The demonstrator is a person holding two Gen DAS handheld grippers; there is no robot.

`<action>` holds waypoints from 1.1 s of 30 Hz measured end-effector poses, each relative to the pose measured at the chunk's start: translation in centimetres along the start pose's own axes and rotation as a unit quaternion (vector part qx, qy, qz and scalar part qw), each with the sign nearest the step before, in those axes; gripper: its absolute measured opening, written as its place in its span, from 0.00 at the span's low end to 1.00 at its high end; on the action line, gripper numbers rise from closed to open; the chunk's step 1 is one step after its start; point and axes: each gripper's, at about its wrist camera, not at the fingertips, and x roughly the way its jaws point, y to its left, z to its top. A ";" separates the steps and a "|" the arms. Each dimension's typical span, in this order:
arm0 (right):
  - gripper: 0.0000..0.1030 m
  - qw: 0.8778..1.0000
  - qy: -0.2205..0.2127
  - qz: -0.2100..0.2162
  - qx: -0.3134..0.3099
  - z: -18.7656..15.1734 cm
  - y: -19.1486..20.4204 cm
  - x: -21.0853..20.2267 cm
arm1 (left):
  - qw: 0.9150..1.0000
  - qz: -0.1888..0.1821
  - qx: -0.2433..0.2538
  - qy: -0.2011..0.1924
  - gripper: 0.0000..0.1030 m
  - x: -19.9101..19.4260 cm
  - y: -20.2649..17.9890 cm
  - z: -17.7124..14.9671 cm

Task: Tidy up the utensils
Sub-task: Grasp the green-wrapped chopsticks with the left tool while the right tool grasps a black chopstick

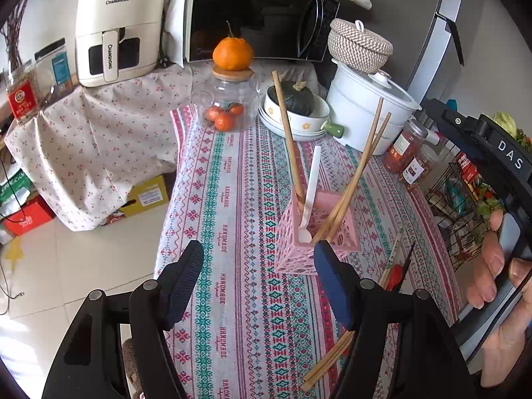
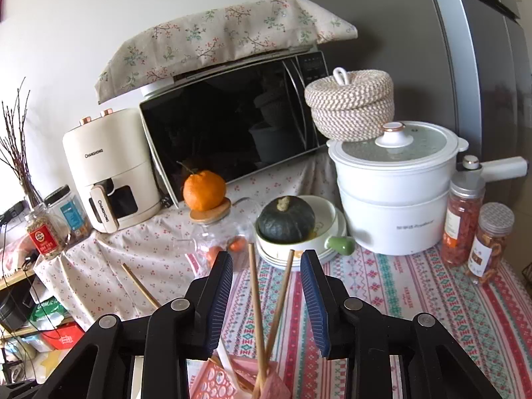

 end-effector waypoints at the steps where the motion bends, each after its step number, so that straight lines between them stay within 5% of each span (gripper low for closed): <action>1: 0.46 1.000 0.004 -0.002 0.000 0.0 -0.4 -0.5 | 1.000 0.000 0.001 0.000 0.70 0.0 -0.2 -0.1; 4: 0.60 1.000 0.018 -0.012 -0.004 0.0 -1.8 -1.7 | 1.000 -0.002 0.006 0.001 0.73 -0.2 -0.9 -0.4; 14: 0.82 0.994 0.091 -0.056 0.005 -1.7 -7.3 -4.8 | 0.999 -0.009 0.044 0.018 0.78 0.0 -4.0 -2.4; 26: 0.86 0.959 0.246 -0.125 0.058 -6.6 -15.1 -4.1 | 0.990 -0.006 0.126 0.057 0.79 1.4 -9.5 -5.6; 33: 0.86 0.940 0.297 -0.144 0.080 -8.5 -18.8 -4.1 | 0.973 -0.024 0.207 0.101 0.79 4.1 -16.0 -7.6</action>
